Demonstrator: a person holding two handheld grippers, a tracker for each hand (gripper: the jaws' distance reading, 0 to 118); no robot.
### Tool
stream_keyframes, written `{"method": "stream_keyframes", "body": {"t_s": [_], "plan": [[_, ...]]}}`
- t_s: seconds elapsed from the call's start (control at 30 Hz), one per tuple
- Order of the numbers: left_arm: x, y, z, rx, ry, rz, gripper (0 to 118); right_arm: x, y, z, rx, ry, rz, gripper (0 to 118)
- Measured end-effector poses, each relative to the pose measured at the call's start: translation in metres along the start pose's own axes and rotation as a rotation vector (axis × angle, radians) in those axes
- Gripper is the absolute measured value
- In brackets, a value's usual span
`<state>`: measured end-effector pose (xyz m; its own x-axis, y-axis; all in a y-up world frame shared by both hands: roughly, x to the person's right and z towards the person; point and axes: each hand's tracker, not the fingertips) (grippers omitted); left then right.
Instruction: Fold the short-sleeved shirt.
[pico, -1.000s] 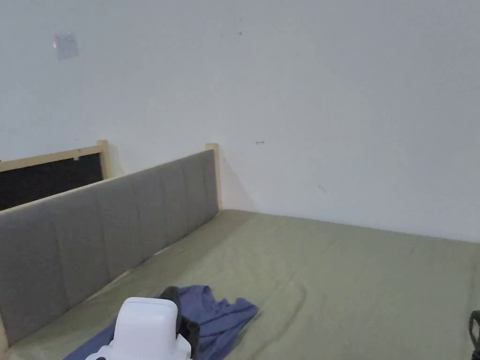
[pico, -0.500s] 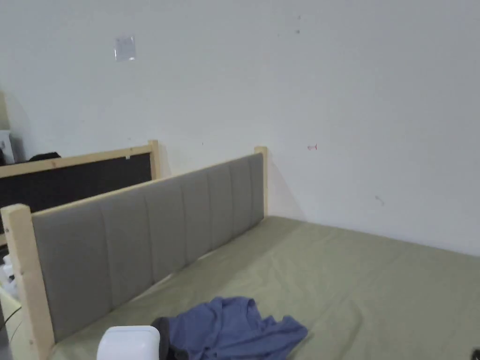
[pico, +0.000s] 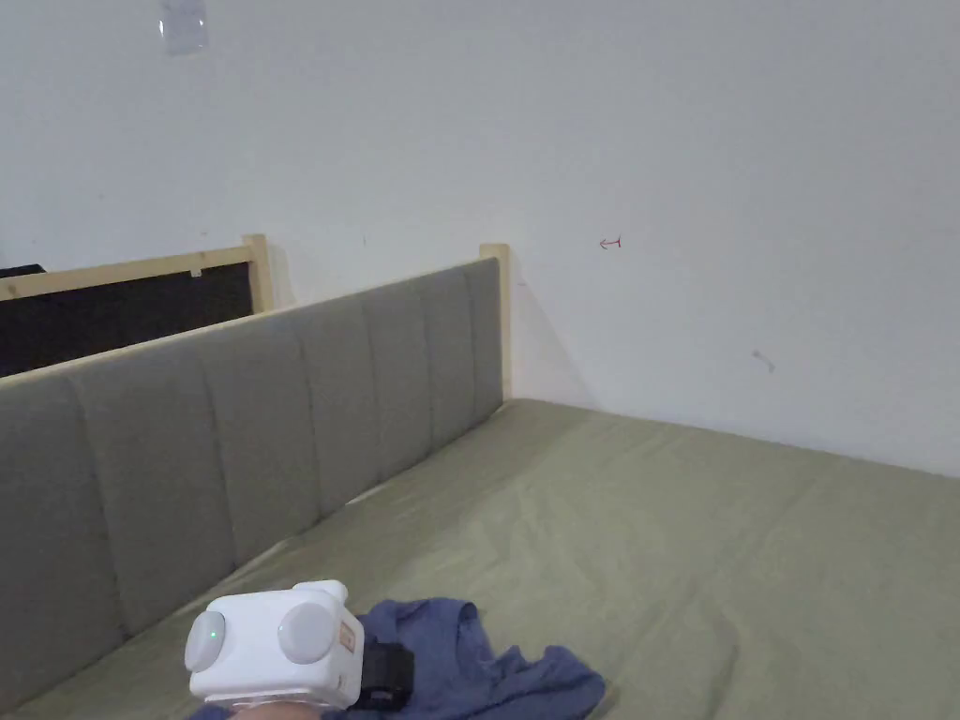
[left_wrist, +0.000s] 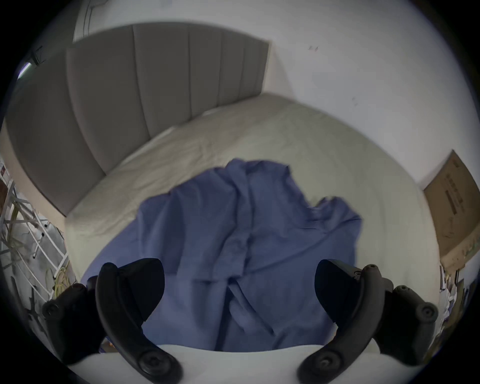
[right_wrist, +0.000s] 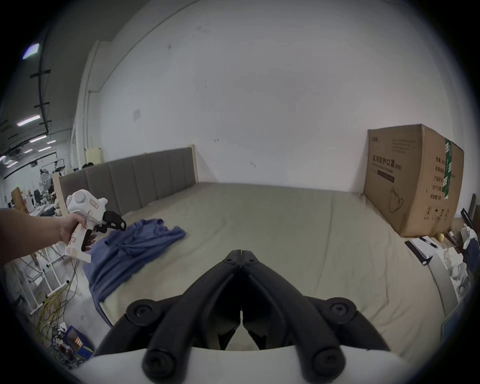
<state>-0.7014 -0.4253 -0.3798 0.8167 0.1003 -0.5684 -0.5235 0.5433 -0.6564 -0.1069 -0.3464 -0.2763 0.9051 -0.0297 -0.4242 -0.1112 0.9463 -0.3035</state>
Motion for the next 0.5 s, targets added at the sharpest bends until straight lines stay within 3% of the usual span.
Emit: {"method": "stream_keyframes", "body": {"t_s": [0.23,0.5], "plan": [[0.01,0.008,-0.092,-0.271,0.1,-0.102,117,0.0,-0.014,-0.038,-0.081,0.023,-0.006,0],[0.007,-0.011,-0.077,-0.17,0.045,-0.093,117,-0.014,-0.026,-0.046,-0.126,0.113,-0.016,0]]}}
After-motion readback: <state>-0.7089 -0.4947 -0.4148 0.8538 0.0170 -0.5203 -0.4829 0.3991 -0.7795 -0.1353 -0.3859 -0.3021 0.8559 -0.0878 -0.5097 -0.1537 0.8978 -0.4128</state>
